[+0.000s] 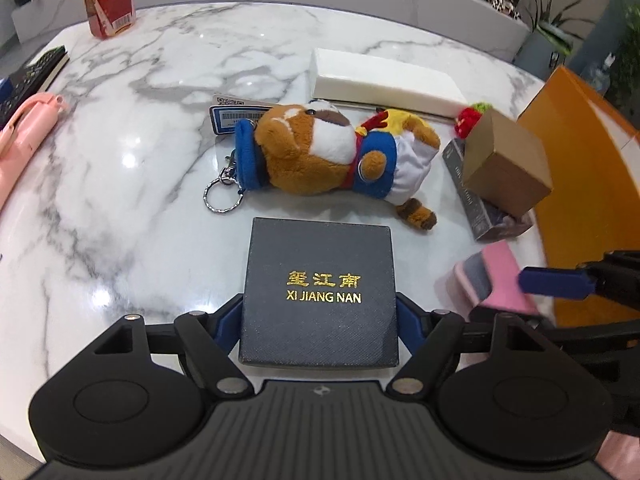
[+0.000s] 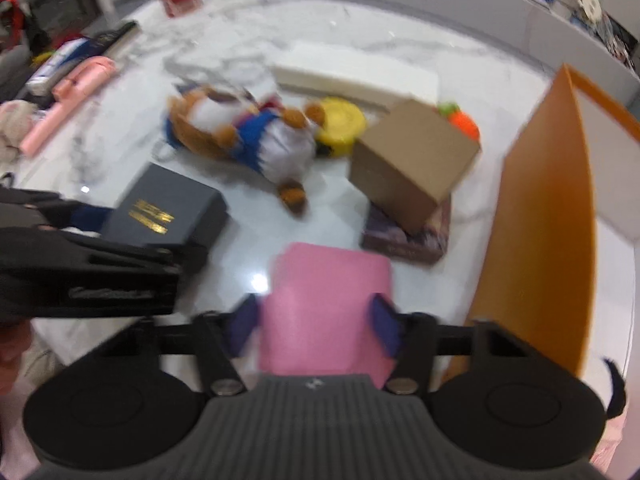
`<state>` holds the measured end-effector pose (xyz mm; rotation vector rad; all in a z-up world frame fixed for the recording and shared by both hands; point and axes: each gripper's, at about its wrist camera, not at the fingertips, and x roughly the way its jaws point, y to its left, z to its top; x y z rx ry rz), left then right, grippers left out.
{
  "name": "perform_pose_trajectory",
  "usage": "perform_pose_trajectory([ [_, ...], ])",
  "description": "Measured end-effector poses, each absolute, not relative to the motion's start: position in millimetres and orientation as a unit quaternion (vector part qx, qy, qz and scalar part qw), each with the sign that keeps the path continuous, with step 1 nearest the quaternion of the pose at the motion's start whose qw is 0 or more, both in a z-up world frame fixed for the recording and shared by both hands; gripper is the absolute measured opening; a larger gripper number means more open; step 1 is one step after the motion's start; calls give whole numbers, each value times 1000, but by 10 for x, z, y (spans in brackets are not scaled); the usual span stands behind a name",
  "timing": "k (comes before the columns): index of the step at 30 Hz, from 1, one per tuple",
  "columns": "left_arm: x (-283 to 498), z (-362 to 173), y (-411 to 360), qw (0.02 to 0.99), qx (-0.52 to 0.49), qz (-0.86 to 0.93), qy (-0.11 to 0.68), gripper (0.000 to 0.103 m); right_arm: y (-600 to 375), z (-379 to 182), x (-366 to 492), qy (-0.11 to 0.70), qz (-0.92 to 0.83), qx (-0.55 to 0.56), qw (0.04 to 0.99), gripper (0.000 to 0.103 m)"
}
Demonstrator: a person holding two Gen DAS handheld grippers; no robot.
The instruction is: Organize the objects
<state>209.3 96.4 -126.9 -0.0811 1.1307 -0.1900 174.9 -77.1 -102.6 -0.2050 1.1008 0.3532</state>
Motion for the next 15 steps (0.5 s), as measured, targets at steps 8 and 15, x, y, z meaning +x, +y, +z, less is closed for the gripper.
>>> perform_pose_trajectory([
  [8,1975,-1110,967,844,-38,-93,527,88,-832,-822,1727,512,174,-76,838,23],
  [15,1849,-1015,833,841,-43,-113,527,88,-1050,-563,1632,501,182,-32,845,2],
])
